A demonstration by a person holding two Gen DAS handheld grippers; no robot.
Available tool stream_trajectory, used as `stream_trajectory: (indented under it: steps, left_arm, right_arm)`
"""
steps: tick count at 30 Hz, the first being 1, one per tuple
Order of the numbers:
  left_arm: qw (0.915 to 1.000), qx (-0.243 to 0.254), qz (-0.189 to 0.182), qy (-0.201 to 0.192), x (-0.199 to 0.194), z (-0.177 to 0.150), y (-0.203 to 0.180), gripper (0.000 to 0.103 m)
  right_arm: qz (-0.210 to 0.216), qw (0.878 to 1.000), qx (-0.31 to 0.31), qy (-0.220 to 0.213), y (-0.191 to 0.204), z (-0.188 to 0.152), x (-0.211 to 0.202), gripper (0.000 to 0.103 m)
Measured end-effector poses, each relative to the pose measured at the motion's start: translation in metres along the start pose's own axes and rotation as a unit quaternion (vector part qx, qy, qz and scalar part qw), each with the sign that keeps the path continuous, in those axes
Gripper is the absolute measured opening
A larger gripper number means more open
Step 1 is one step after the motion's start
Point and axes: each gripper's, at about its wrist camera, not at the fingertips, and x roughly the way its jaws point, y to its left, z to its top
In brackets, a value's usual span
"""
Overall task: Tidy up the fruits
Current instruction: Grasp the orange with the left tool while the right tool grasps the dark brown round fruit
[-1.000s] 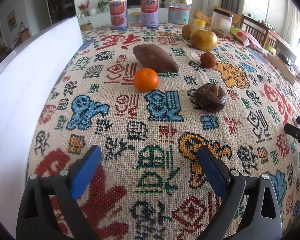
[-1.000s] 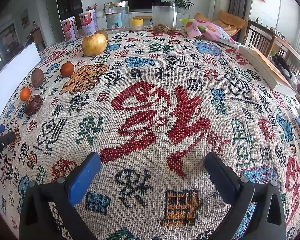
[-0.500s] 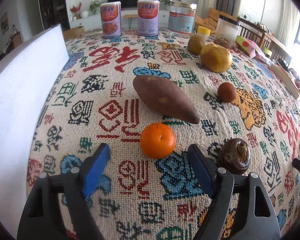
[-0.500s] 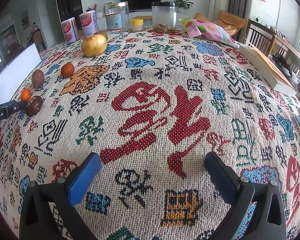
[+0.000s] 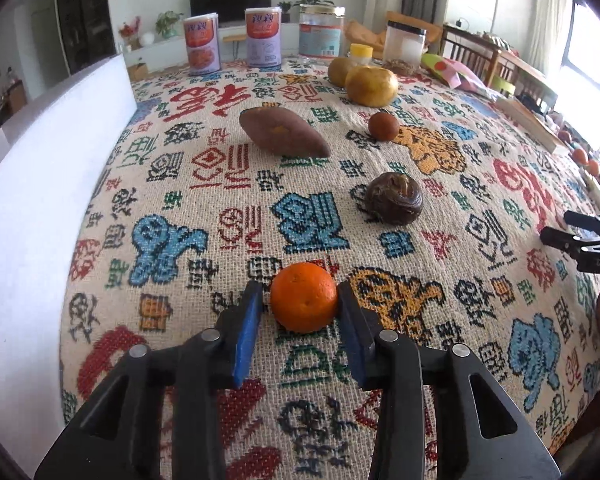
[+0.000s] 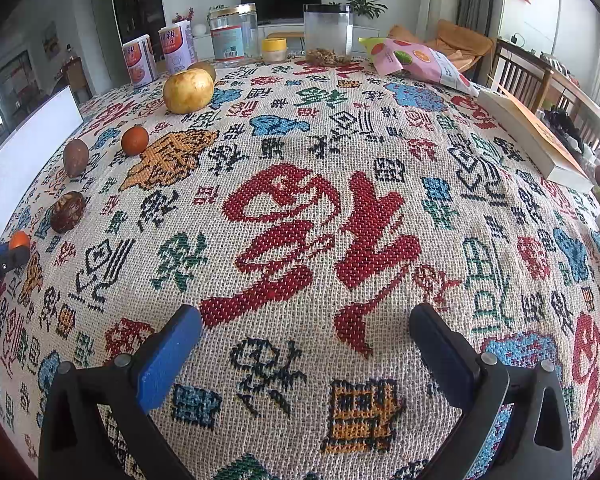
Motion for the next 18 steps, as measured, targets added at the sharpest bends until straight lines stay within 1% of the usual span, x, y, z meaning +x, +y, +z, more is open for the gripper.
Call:
stream_trajectory:
  steps: [2,4,6,8,13,14,15,16,17,18]
  left_arm:
    - [0.9994,0.001,0.033,-0.004,0.001,-0.003,0.001,0.078]
    - [0.9995,-0.006,0.031,0.002,0.004,-0.001,0.004,0.078]
    - [0.9993,-0.015,0.034,0.008,0.007,0.000,0.007,0.087]
    - [0.9990,-0.031,0.029,0.014,0.010,0.000,0.014,0.090]
    - [0.9989,-0.033,0.028,0.016,0.012,0.000,0.014,0.092]
    - [0.9989,-0.034,0.028,0.016,0.012,0.000,0.014,0.093]
    - [0.9989,-0.034,0.028,0.016,0.012,0.000,0.014,0.093]
    - [0.9989,-0.034,0.028,0.016,0.012,0.000,0.014,0.093]
    - [0.9989,-0.035,0.028,0.016,0.012,0.000,0.014,0.094]
    - [0.9989,-0.035,0.028,0.016,0.012,0.000,0.015,0.094]
  right_arm:
    - [0.000,1.000,0.000,0.000,0.000,0.000,0.000,0.103]
    - [0.000,1.000,0.000,0.000,0.000,0.000,0.000,0.103]
    - [0.000,1.000,0.000,0.000,0.000,0.000,0.000,0.103]
    - [-0.001,1.000,0.000,0.000,0.000,0.000,0.000,0.103]
    - [-0.002,1.000,-0.002,0.001,0.002,0.000,-0.001,0.103]
    - [0.003,1.000,-0.004,0.003,0.006,0.000,-0.002,0.103]
    - [0.026,1.000,-0.010,-0.004,0.014,-0.001,-0.006,0.099]
    - [0.060,0.998,-0.027,-0.018,0.028,-0.001,-0.012,0.091]
    - [0.085,0.995,-0.052,-0.030,0.046,0.000,-0.019,0.090]
    - [0.096,0.991,-0.083,-0.042,0.069,0.003,-0.025,0.089]
